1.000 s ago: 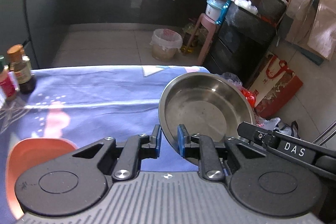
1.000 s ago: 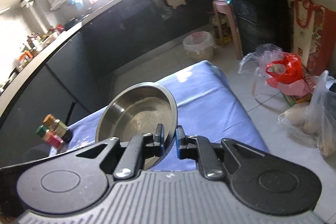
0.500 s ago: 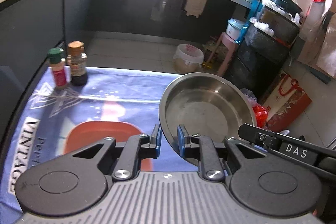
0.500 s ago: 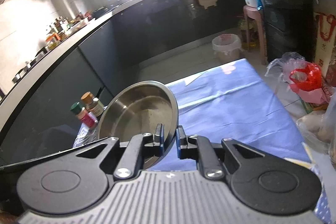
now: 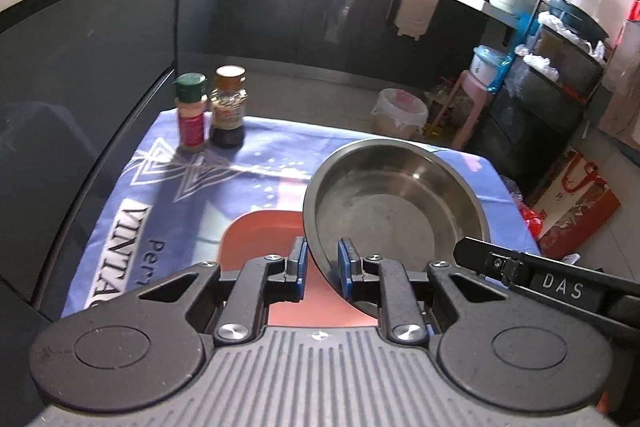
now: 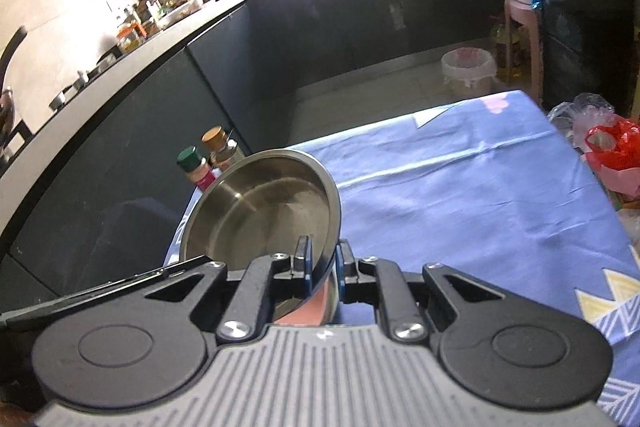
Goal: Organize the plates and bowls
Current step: 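Carry the steel bowl with the left gripper over the pink dish, then lower the steel bowl into the pink dish and open the left gripper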
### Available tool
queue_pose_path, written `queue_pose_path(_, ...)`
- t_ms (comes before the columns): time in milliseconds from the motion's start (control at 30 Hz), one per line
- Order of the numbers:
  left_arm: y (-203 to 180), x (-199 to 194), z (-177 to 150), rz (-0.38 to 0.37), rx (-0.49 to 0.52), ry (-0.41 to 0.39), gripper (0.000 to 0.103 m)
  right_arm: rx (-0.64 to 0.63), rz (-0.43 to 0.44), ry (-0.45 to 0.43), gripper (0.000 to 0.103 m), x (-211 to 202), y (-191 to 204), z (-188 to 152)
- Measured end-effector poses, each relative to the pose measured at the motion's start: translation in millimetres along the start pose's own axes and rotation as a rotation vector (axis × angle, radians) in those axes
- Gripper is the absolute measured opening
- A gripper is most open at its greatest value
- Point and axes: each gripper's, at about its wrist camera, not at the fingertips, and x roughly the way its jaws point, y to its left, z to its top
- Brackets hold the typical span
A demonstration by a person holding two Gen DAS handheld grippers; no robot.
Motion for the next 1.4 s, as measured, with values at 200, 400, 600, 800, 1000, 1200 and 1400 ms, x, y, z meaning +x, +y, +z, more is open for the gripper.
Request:
queue_pose_path(200,18.8,6.4,-2.9,0.021,-0.013,0.022,0.015,-0.018,0.000,0.039,0.103,14.6,15.1,-6.7)
queue_pose_path(400,31.6,16.0,-7.2,0.036,-0.022,0.051,0.015,-0.024,-0.008,0.080,0.103,29.0,23.7,-12.8)
queue_pose_path(600,41.4,27.5,-11.1,0.048,-0.024,0.084,0.015,-0.027,-0.020,0.126,0.103,41.8,26.4,-18.2)
queue_pose_path(800,47.0,41.8,-15.6,0.062,-0.020,0.124,0.016,-0.026,-0.035,0.172,0.103,55.6,28.0,-23.0)
queue_pose_path(1000,48.5,50.8,-20.3,0.068,-0.012,0.152,0.016,-0.018,-0.048,0.205,0.103,66.0,24.2,-28.0)
queue_pose_path(1200,49.1,50.8,-21.1,0.073,-0.018,0.150,0.016,-0.005,-0.048,0.225,0.103,72.7,21.4,-30.8)
queue_pose_path(1400,48.8,51.2,-21.6,0.076,-0.020,0.149,0.015,0.005,-0.053,0.234,0.103,76.1,19.4,-32.1)
